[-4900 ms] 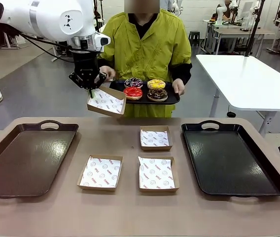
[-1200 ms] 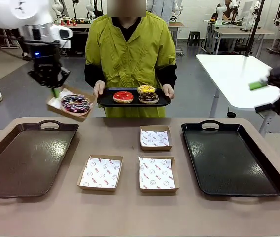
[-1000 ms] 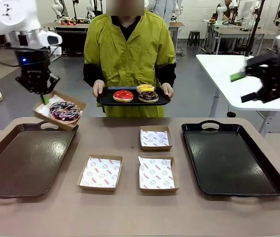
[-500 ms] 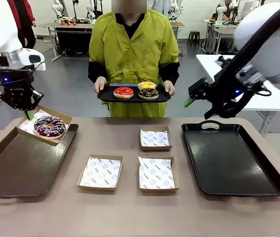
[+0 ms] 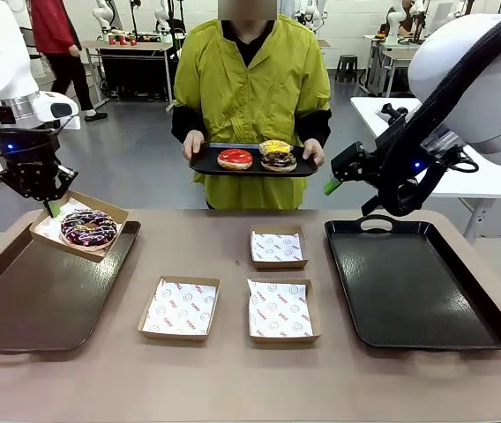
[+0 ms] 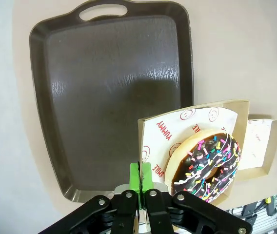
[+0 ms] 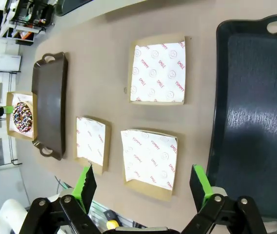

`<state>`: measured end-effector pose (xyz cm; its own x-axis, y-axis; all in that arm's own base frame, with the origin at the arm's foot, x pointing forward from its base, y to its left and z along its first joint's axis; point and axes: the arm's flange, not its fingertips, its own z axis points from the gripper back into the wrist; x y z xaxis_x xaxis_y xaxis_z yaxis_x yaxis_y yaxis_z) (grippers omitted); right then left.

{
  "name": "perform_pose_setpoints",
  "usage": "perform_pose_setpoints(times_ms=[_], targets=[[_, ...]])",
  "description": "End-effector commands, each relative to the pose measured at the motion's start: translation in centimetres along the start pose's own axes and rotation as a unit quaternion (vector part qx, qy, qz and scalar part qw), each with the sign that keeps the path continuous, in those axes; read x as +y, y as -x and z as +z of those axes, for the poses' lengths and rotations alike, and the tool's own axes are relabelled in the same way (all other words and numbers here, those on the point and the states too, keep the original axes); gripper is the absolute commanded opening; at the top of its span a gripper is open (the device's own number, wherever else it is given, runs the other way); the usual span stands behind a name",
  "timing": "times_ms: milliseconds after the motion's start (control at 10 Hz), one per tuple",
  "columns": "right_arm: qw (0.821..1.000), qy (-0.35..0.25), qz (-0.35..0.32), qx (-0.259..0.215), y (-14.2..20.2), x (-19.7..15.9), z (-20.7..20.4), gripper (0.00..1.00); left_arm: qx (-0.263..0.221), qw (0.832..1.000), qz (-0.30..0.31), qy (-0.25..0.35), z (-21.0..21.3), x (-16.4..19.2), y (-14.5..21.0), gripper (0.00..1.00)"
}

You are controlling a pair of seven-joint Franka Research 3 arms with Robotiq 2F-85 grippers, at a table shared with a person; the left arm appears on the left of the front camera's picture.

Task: Individually package the donuts and arrange them on the tray.
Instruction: Place the picked Paper togo box on the Handle tray while simultaneously picking up another Paper togo box from the table with the other hand.

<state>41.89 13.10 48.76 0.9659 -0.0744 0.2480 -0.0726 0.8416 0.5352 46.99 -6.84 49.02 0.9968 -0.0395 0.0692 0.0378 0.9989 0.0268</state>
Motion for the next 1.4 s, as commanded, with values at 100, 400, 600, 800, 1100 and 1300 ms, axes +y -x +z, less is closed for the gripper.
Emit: perform_pose_setpoints(times_ms=[100, 400, 600, 800, 1100, 1300], targets=[[1.0, 0.004, 0.006, -0.002, 0.2, 0.1, -0.1, 1.0, 0.001, 1.0, 0.0, 0.001, 0.4, 0.0, 0.0, 0.01], [0.998, 0.054, -0.008, -0.007, -0.7, 1.5, -1.4, 1.0, 0.007, 1.0, 0.001, 0.007, -1.2, 1.0, -2.0, 0.01], [0.992, 0.124, -0.009, -0.003, -2.5, 4.4, -4.6, 1.0, -0.002, 1.0, 0.027, 0.004, -2.6, 3.0, -3.6, 0.01], [0.983, 0.185, -0.012, 0.004, -4.4, 7.1, -8.3, 1.0, -0.01, 0.999, 0.044, 0.001, -3.6, 5.0, -4.6, 0.01], [0.968, 0.248, -0.035, 0.021, -5.9, 8.6, -13.1, 1.0, -0.013, 0.999, 0.03, 0.008, -5.3, 6.0, -5.8, 0.01], [0.965, 0.259, -0.044, 0.022, -6.3, 7.9, -15.4, 1.0, -0.002, 1.0, 0.026, 0.004, -6.9, 6.2, -6.8, 0.01]])
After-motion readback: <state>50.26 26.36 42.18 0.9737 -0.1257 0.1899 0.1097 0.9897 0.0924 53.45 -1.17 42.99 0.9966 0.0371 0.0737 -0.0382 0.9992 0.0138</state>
